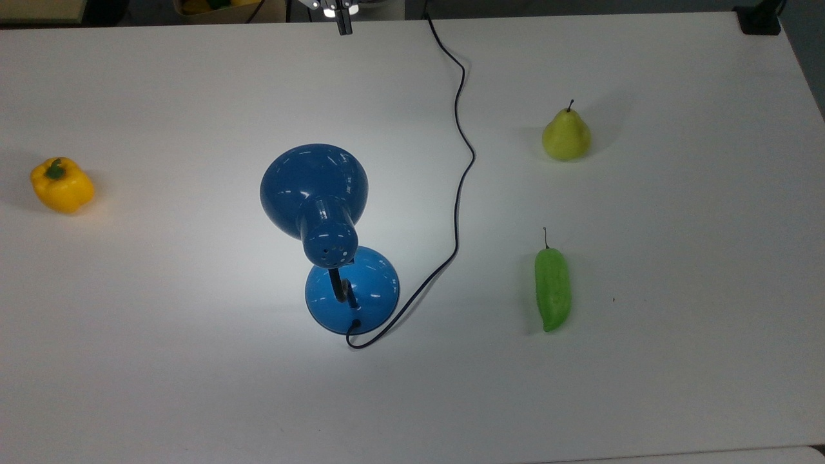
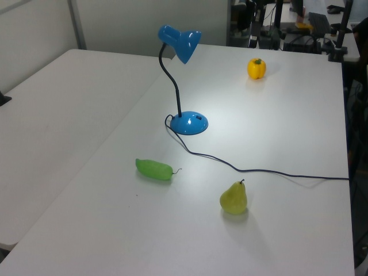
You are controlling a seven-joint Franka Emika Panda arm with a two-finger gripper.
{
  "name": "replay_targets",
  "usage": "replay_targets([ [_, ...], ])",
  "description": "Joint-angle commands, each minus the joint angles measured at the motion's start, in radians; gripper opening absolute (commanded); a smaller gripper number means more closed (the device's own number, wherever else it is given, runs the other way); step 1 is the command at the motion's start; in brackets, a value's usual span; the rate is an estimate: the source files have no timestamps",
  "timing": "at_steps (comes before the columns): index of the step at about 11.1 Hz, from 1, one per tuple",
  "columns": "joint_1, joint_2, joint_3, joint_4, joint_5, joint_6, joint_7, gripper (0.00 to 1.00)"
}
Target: Turn off lamp
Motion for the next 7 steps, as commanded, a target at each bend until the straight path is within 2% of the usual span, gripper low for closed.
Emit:
replay_targets([
  [1,0.01,-0.013,-0.004,-0.022,0.021,0.013,-0.019,0.0],
  [7,0.012,-0.017,-0.004,-0.051,0.038,0.007,-0.036,0.0],
])
